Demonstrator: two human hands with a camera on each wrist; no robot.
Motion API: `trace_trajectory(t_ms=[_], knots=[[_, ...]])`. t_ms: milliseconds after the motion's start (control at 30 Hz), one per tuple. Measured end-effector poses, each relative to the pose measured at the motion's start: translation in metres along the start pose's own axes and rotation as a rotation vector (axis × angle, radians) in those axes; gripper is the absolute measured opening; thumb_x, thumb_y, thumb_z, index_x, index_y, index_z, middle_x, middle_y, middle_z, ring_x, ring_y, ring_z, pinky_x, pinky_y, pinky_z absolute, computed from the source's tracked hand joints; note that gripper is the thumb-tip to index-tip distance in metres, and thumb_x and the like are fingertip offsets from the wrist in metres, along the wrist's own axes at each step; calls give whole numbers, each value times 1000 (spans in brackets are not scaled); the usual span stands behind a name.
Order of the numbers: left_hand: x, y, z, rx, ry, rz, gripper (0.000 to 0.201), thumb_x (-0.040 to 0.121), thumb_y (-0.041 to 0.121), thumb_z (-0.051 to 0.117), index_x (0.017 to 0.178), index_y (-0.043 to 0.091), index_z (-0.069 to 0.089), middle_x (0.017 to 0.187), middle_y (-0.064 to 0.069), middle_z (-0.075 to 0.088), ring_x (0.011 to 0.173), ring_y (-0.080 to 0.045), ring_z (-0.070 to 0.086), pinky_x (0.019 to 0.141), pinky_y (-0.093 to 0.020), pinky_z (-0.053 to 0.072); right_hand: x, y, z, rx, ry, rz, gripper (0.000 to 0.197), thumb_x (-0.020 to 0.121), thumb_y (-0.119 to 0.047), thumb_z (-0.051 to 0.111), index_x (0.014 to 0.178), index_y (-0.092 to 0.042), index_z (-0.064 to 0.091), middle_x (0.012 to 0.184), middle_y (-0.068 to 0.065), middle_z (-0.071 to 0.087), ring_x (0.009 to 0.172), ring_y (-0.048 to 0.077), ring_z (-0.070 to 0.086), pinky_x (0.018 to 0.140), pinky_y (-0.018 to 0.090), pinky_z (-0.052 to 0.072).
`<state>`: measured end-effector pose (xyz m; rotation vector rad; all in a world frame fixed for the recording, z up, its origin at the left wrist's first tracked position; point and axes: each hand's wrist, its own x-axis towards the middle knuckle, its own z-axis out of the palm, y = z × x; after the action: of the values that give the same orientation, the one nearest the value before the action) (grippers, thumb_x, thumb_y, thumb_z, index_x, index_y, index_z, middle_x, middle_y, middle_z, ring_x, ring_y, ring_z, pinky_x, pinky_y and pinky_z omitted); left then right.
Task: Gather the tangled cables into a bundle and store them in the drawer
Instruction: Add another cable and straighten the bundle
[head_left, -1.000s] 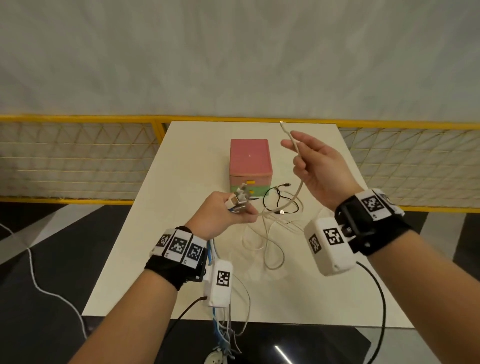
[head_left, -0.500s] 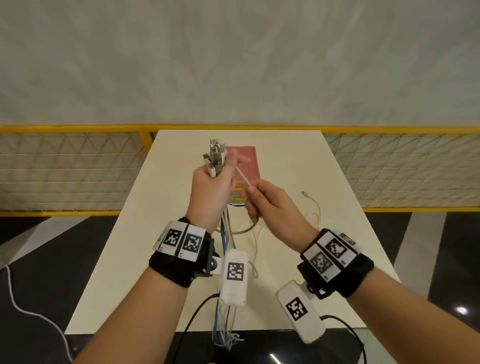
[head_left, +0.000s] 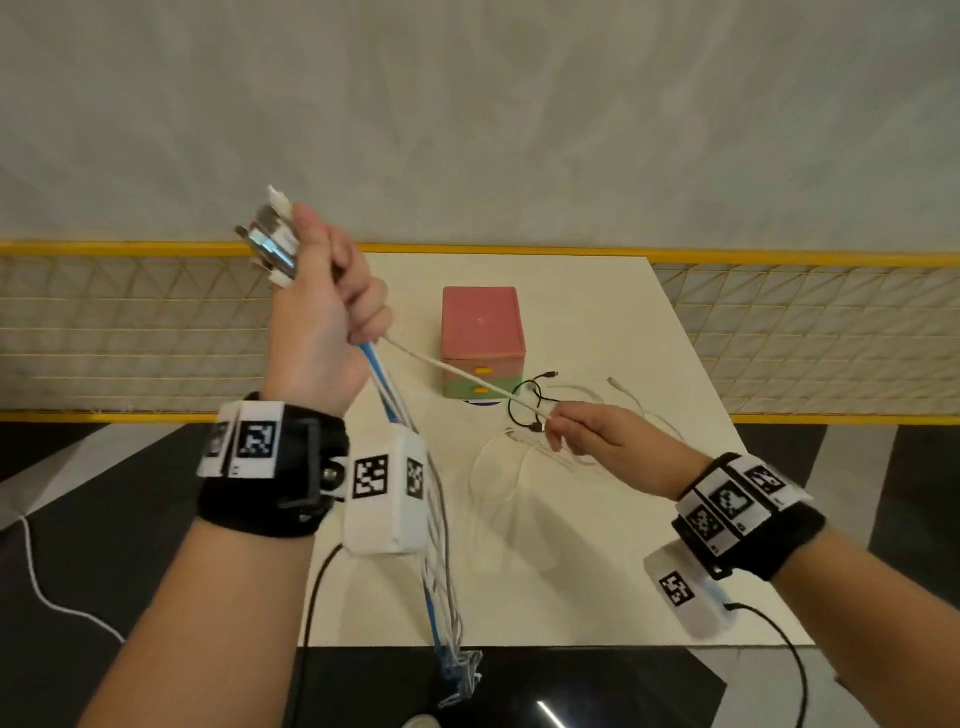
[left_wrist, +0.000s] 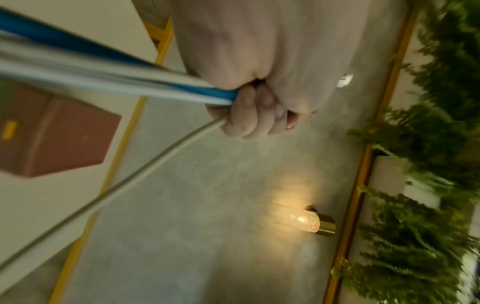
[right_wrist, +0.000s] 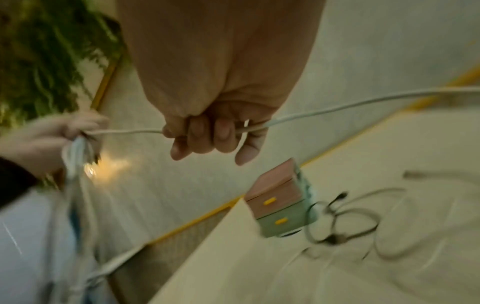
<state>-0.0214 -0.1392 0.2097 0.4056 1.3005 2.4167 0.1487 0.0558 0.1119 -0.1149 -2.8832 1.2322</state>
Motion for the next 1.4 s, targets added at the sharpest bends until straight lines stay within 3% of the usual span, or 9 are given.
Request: trace_trajectory(t_ms=[200,333,433,567,667,867,1000,1233,1400], knots=[[-24,7,2,543,-258,49,28,98,38,54,85,22,72,45,12,27,37,-6,20,37,-18,16,4,-22,-41,-316,254,8,16,96,-38,46,85,-37,58,59,-28,54,52,0,48,51,13,29],[-40,-21,28,977,-394,2,28,94,48,53,92,25,69,43,16,48,39,1,40,45,-19,31,19,-65,-63,-360,433,-159,20,94,-42,49,93,-29,64,56,-12,55,52,4,51,53,26,40],[-45,-30,33,928,-377,17,28,96,44,52,89,20,65,50,15,49,41,2,40,45,-15,34,18,-78,-74,-281,431,-239,18,95,-39,52,90,-26,63,63,-12,58,57,6,51,58,22,42],[-38,-13,9,607,-16,118,27,97,39,56,74,25,54,47,10,42,36,-4,33,41,-20,28,2,-49,-97,-367,433,-179,21,99,-25,45,89,-14,60,69,-12,49,65,-1,48,60,13,32],[-35,7,-13,418,150,161,30,100,32,54,72,22,50,43,10,35,36,-4,26,39,-19,19,-4,-7,-113,-381,468,-56,22,100,-15,38,90,-8,57,82,6,56,79,21,55,69,23,33],[-42,3,-25,477,133,97,32,100,34,53,71,21,48,44,9,33,38,-6,24,39,-21,18,5,-6,-121,-53,628,159,25,102,-16,29,90,-21,50,91,8,61,73,25,66,70,40,52],[-53,-14,-22,523,96,21,27,100,33,53,76,21,54,45,10,35,38,-5,24,38,-19,20,1,-56,-133,187,796,39,25,101,-27,28,91,-30,51,81,6,64,65,24,70,67,42,58],[-71,-20,-26,578,38,-34,24,99,34,55,80,20,58,47,9,37,39,-6,27,38,-19,23,-49,-118,-89,86,283,207,17,103,-16,32,115,-14,45,68,14,64,51,36,67,49,47,58],[-81,-20,-27,655,-32,-56,22,98,33,56,81,20,57,45,10,38,40,-8,27,39,-20,22,-81,-102,-25,168,13,332,16,103,-17,33,108,-13,47,73,17,67,63,34,70,59,44,60]])
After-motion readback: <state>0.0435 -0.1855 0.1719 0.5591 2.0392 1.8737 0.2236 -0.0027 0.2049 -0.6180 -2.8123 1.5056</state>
